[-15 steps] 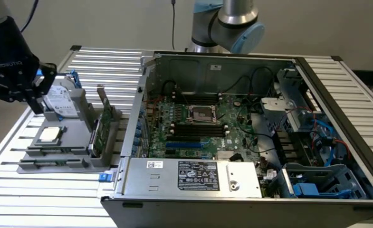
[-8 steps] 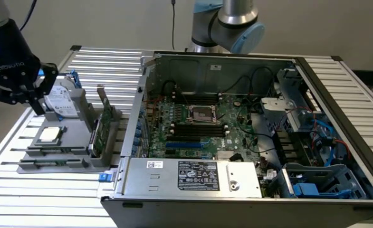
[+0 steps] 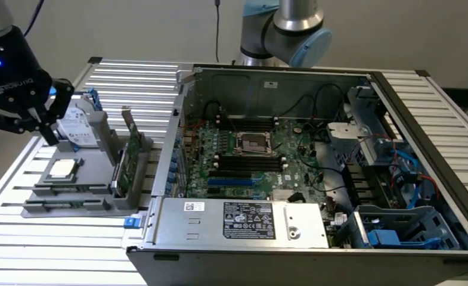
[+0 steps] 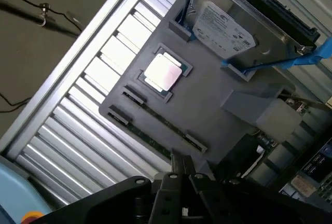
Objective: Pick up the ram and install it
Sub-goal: 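Pick up the ram and move it above insertion slot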
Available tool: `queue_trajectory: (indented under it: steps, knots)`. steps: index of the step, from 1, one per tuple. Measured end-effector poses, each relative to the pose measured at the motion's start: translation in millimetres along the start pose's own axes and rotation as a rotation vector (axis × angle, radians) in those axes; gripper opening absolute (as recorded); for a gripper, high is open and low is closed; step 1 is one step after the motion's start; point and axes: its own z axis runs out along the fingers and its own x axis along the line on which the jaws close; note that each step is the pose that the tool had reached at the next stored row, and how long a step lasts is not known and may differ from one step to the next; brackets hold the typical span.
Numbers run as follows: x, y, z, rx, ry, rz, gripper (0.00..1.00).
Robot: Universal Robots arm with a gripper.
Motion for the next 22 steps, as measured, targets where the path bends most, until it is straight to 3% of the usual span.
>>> queue_trajectory:
  steps: [22]
  knots:
    - [0.3, 0.3, 0.0, 0.0026, -0.0167, -0.400, 0.11]
